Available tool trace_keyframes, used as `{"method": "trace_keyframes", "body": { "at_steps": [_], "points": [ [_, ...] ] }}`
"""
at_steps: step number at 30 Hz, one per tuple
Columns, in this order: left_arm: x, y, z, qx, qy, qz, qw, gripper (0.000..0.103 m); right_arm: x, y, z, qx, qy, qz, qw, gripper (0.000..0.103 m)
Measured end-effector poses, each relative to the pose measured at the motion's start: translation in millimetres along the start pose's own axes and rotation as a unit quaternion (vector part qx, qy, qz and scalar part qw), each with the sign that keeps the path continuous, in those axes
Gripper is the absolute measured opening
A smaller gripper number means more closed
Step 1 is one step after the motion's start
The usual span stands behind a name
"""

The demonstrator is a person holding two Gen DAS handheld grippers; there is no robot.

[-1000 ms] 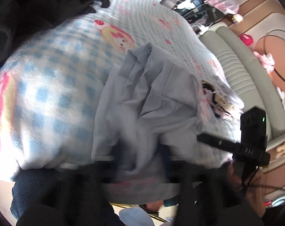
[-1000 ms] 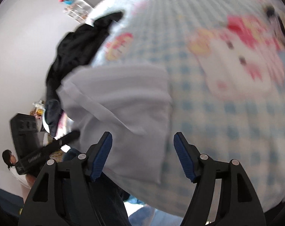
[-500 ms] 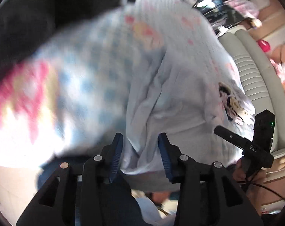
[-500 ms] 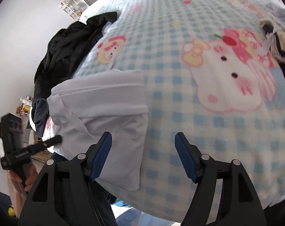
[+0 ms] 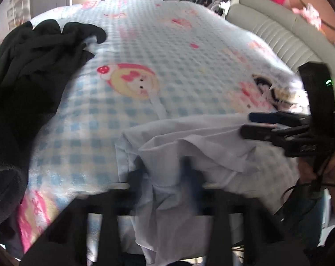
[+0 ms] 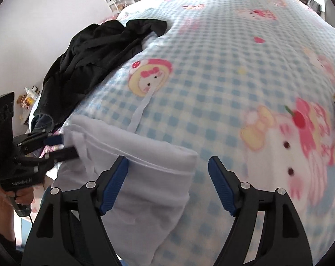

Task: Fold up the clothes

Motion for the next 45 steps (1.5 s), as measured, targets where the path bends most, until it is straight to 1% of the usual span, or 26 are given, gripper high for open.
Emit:
{"method": "trace_keyframes", "body": {
  "at_steps": [1, 4, 5, 7, 10, 12, 13, 14, 15, 16, 18, 20, 22, 23, 24, 26, 28, 29, 30, 32, 34, 36, 38, 39, 41, 45],
  "points": [
    [-5, -1, -1, -0.007, 0.009, 0.007, 0.9999, 0.017, 2, -2, -2, -0.004, 0.003, -0.003, 1.0, 0.077],
    [-21, -5, -5, -0.024, 0.036, 0.027, 0.9987, 0.014, 10, -9, -11, -0.017, 0.011, -0.015, 1.0, 0.077],
    [-22, -6, -8, -0.026, 0.039, 0.029, 0.9985, 0.013, 14, -10, -12, -0.019, 0.008, -0.022, 1.0, 0.076],
    [-21, -9, -14, -0.031, 0.044, 0.032, 0.998, 0.013, 25, -10, -15, -0.016, -0.001, -0.032, 0.999, 0.071],
    [-7, -25, -26, -0.065, 0.039, 0.054, 0.9956, 0.013, 41, -9, -16, -0.009, -0.015, -0.041, 0.999, 0.068],
    [19, -47, -28, -0.103, 0.008, 0.063, 0.9927, 0.014, 46, -9, -13, -0.014, -0.02, -0.055, 0.998, 0.068],
    [41, -62, -24, -0.131, -0.029, 0.029, 0.9905, 0.014, 46, -7, -12, -0.012, -0.02, -0.056, 0.998, 0.067],
    [53, -70, -20, -0.145, -0.049, 0.015, 0.988, 0.018, 46, -6, -11, -0.011, -0.019, -0.056, 0.998, 0.065],
    [65, -78, -16, -0.158, -0.067, 0.004, 0.9851, 0.02, 46, -3, -10, -0.009, -0.019, -0.057, 0.998, 0.061],
    [65, -82, -13, -0.172, -0.066, 0.008, 0.9828, 0.023, 44, 3, -11, 0.004, -0.016, -0.063, 0.998, 0.055],
    [52, -81, -13, -0.173, -0.047, 0.004, 0.9838, 0.024, 31, 16, -14, 0.037, 0.006, -0.077, 0.996, 0.054],
    [33, -75, -13, -0.156, -0.018, -0.035, 0.987, 0.022, 11, 32, -17, 0.077, 0.04, -0.093, 0.992, 0.054],
    [11, -67, -12, -0.138, 0.016, -0.079, 0.9871, 0.02, -12, 42, -17, 0.103, 0.072, -0.109, 0.986, 0.056],
    [2, -63, -11, -0.133, 0.034, -0.074, 0.9877, 0.02, -24, 45, -15, 0.108, 0.086, -0.117, 0.983, 0.056],
    [-8, -56, -10, -0.127, 0.055, -0.056, 0.9888, 0.02, -30, 43, -13, 0.1, 0.084, -0.122, 0.984, 0.056],
    [-18, -35, -9, -0.1, 0.073, 0.003, 0.9923, 0.02, -34, 29, -3, 0.059, 0.059, -0.107, 0.991, 0.056],
    [-9, -10, -8, -0.058, 0.053, 0.051, 0.9955, 0.021, -28, 12, 8, 0.01, 0.022, -0.08, 0.997, 0.056],
    [1, -2, -7, -0.045, 0.037, 0.053, 0.9969, 0.021, -21, 4, 14, -0.012, 0.003, -0.063, 0.998, 0.056],
    [14, 2, -5, -0.038, 0.019, 0.039, 0.9983, 0.021, -13, -2, 20, -0.027, -0.009, -0.05, 0.998, 0.056],
    [35, -5, -3, -0.056, -0.01, 0.017, 0.9982, 0.021, 6, -5, 25, -0.031, -0.028, -0.028, 0.999, 0.056],
    [55, -12, 0, -0.075, -0.037, -0.004, 0.9965, 0.021, 15, -2, 25, -0.009, -0.023, -0.022, 0.999, 0.056],
    [52, -17, 0, -0.098, -0.025, -0.002, 0.9949, 0.021, 20, 3, 22, 0.033, -0.015, -0.026, 0.999, 0.059],
    [53, -25, -1, -0.107, -0.019, -0.025, 0.9937, 0.02, 18, 6, 19, 0.058, 0.005, -0.028, 0.998, 0.059],
    [54, -29, 0, -0.113, -0.021, -0.03, 0.9929, 0.017, 17, 8, 18, 0.067, 0.011, -0.025, 0.997, 0.061],
    [57, -38, 4, -0.132, -0.024, -0.009, 0.9909, 0.015, 16, 12, 14, 0.084, 0.022, -0.018, 0.996, 0.068],
    [47, -35, 4, -0.132, -0.011, 0.004, 0.9911, 0.015, 16, 24, 13, 0.131, 0.02, -0.038, 0.991, 0.069]
  ]
}}
Point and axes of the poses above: each gripper's, at about its wrist camera, not at the fingertips, and x roughly the way its jaws point, y to its right, z to its underside, the point moved 1 cm from there along x, roughly the way its jaws point, and after that the axes turned 1 degree about -z, right-handed, at the moved point
